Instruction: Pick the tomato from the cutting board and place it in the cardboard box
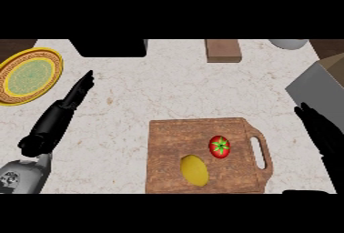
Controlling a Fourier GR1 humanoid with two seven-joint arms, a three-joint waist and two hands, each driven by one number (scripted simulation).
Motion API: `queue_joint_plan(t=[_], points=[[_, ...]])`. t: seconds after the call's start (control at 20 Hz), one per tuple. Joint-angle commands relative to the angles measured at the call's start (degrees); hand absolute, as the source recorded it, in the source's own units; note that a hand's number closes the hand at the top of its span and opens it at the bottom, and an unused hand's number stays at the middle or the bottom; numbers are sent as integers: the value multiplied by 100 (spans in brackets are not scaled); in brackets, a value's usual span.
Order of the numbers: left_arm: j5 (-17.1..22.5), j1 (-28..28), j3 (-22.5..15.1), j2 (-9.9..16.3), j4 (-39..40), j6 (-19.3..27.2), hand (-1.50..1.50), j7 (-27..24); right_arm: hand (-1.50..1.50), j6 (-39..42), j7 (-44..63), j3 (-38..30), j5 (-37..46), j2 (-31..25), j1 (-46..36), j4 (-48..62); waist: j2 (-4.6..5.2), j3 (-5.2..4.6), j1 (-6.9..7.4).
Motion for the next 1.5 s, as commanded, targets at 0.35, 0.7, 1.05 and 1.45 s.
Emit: queue_joint_plan(t=[0.35, 0.7, 1.05, 1.45], points=[[60, -446, 85, -48, 426, -338, 0, -121, -150, 2720, 3700, 1609, 229, 1115, -2132, -420, 41, 4, 244], [-113, -418, 32, -242, 450, -169, 0, -29, -150, 2956, 4661, 2226, 412, 2562, -2748, 548, 7, 15, 135], [-133, -420, 146, -235, 572, -272, 0, -130, -150, 3050, 4674, 2134, 537, 3157, -2989, 1375, 3, 24, 63], [-394, -282, 95, -440, 760, -157, 0, -444, -150, 3134, 4393, 2076, 1149, 3752, -3230, 2332, 11, 28, 40]])
